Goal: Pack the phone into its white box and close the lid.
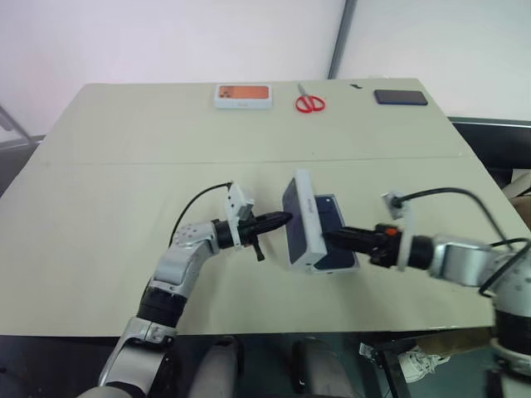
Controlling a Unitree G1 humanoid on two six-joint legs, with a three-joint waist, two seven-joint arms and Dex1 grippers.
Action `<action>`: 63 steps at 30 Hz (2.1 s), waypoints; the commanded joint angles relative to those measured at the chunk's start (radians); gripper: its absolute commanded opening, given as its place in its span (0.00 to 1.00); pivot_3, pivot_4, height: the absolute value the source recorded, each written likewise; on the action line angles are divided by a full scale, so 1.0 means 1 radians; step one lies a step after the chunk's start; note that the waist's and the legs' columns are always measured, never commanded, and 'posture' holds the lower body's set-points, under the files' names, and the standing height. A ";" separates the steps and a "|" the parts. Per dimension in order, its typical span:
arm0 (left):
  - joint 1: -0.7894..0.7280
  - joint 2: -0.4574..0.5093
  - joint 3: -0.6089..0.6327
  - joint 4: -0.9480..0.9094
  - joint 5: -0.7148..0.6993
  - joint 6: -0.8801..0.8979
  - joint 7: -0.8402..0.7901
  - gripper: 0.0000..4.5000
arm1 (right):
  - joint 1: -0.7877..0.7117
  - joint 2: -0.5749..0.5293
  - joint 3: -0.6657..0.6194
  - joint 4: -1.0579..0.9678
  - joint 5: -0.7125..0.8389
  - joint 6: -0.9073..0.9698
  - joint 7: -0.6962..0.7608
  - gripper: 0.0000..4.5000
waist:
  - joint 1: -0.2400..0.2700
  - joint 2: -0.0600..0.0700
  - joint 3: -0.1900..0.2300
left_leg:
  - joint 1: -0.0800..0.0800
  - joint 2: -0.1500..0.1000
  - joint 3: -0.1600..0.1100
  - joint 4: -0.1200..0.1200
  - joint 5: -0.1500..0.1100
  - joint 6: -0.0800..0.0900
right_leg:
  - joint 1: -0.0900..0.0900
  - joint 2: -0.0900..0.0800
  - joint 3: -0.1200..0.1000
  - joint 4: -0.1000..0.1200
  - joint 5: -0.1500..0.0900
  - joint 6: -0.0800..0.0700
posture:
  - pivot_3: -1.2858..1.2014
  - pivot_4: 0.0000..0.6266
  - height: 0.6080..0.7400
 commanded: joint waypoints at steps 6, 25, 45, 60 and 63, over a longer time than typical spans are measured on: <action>-0.041 -0.032 -0.028 0.032 0.017 -0.018 -0.025 0.00 | -0.038 -0.048 0.098 0.115 -0.353 -0.336 0.200 0.65 | -0.002 0.000 0.000 | 0.001 0.000 0.000 0.000 0.000 0.000 | 0.000 0.000 0.001 0.000 0.000 0.000 | 0.52 0.24 1.00; -0.085 0.056 0.032 0.127 0.078 0.064 0.098 0.00 | -0.025 0.101 0.320 0.223 -0.929 -0.879 0.188 0.00 | 0.001 0.000 0.000 | 0.000 -0.001 0.000 0.000 0.000 0.000 | 0.000 -0.001 0.001 0.000 0.000 0.000 | 0.52 0.24 1.00; -0.183 -0.026 -0.028 0.134 0.051 0.261 -0.018 0.00 | 0.002 0.090 0.277 0.196 -0.966 -0.888 0.234 0.00 | 0.000 0.000 0.000 | 0.000 0.000 0.000 -0.001 0.000 0.000 | 0.000 -0.001 0.001 0.000 0.000 0.000 | 0.52 0.24 1.00; -0.132 -0.014 -0.059 0.044 0.058 0.278 -0.020 0.00 | 0.073 0.061 0.248 0.174 -0.992 -0.907 0.259 0.00 | -0.002 0.000 0.000 | 0.001 0.000 0.000 0.001 0.000 0.000 | 0.000 -0.001 0.001 0.001 0.000 0.000 | 0.52 0.24 1.00; -0.125 -0.009 -0.060 0.027 0.055 0.285 -0.018 0.00 | 0.071 0.062 0.242 0.177 -0.992 -0.907 0.261 0.00 | 0.000 0.000 0.000 | 0.001 0.000 0.000 0.001 0.000 0.000 | 0.000 -0.001 0.001 0.001 0.000 0.000 | 0.52 0.24 1.00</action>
